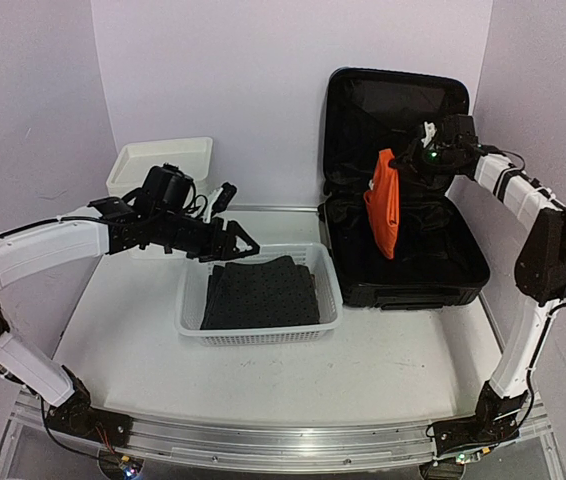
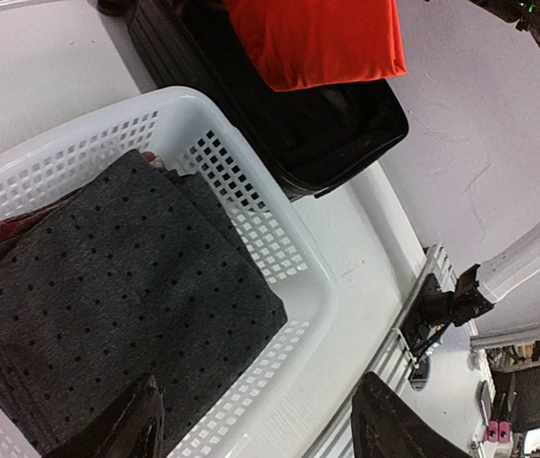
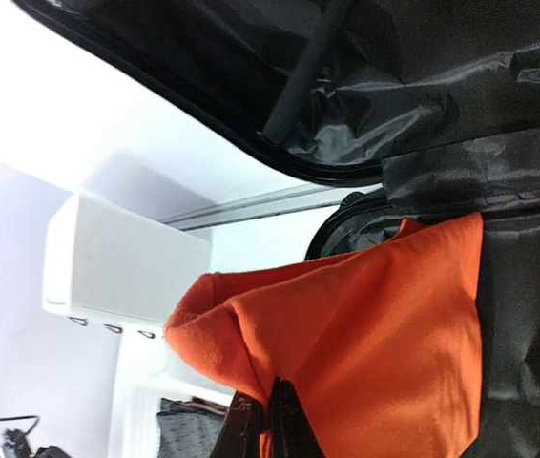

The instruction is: Open, take out, and arrange the luggage

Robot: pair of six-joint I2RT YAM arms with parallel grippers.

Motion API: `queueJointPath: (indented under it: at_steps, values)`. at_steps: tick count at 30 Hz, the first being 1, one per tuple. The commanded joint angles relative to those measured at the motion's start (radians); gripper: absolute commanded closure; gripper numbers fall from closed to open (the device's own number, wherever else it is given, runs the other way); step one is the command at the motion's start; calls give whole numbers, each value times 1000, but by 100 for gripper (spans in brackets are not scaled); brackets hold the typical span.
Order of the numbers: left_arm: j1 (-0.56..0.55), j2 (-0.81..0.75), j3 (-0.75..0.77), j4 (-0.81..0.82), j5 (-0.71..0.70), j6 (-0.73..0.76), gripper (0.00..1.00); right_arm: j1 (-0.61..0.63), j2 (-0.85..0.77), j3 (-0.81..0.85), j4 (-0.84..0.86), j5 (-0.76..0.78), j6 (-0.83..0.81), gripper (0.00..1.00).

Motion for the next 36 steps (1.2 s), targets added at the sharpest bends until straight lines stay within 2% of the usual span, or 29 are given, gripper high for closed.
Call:
queueJointPath:
  at_steps: [1, 4, 8, 14, 21, 26, 36]
  values:
    - [-10, 56, 143, 60, 129, -28, 33, 1, -155, -34, 75, -6, 93, 100]
    - [-48, 117, 236, 60, 142, -53, 32, 1, -190, -52, 109, -31, 183, 100]
    - [-124, 169, 351, 59, 92, -55, 27, 2, -233, -96, 171, -49, 297, 100]
    - [-234, 299, 570, 42, 27, -121, 25, 21, -341, -202, 197, 10, 379, 100]
    - [-360, 467, 898, -213, -259, -53, 21, 101, -464, -325, 207, 117, 412, 100]
    - [-445, 559, 1038, -285, -448, 21, 18, 150, -554, -419, 207, 212, 421, 100]
    - [-537, 710, 1211, -343, -574, 42, 11, 246, -662, -523, 205, 280, 419, 100]
